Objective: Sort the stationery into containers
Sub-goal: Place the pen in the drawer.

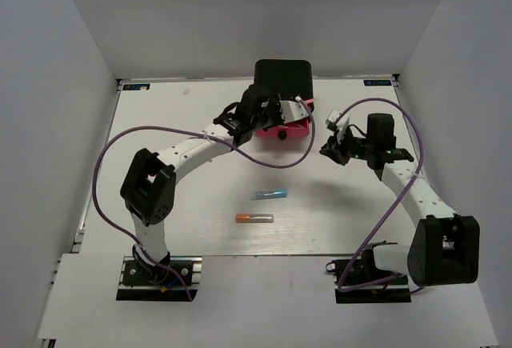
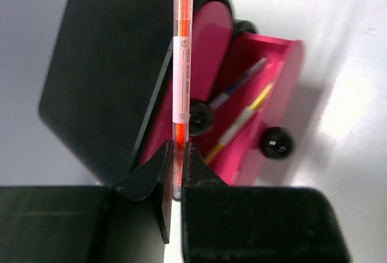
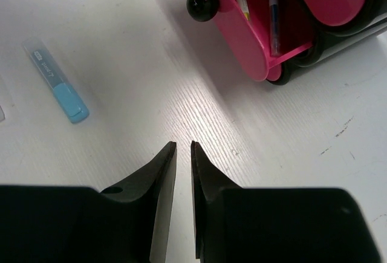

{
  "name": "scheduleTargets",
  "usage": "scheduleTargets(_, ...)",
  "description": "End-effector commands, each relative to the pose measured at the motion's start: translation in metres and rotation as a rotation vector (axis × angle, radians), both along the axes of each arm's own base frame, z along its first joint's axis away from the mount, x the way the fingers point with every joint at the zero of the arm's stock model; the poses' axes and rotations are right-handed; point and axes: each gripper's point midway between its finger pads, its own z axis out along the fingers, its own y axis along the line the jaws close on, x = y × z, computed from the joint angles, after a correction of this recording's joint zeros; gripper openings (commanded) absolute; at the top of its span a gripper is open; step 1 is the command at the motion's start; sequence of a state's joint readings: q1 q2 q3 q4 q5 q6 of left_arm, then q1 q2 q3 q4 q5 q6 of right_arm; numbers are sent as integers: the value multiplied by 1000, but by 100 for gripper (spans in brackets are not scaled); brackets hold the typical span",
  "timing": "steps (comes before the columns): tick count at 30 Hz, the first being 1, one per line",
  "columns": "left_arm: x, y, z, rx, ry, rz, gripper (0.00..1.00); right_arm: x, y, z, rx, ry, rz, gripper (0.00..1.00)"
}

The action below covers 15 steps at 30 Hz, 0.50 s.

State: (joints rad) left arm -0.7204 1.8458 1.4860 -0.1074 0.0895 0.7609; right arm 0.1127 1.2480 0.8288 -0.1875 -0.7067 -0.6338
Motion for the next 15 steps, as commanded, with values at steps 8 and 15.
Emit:
scheduleTargets(8,17,14,-12,101,-13,1,0,3,-7,7,21,-33,-25,22)
scheduleTargets(15,11,17,-15,95,0,-5,0,4,-7,5,27,-27,-24,22)
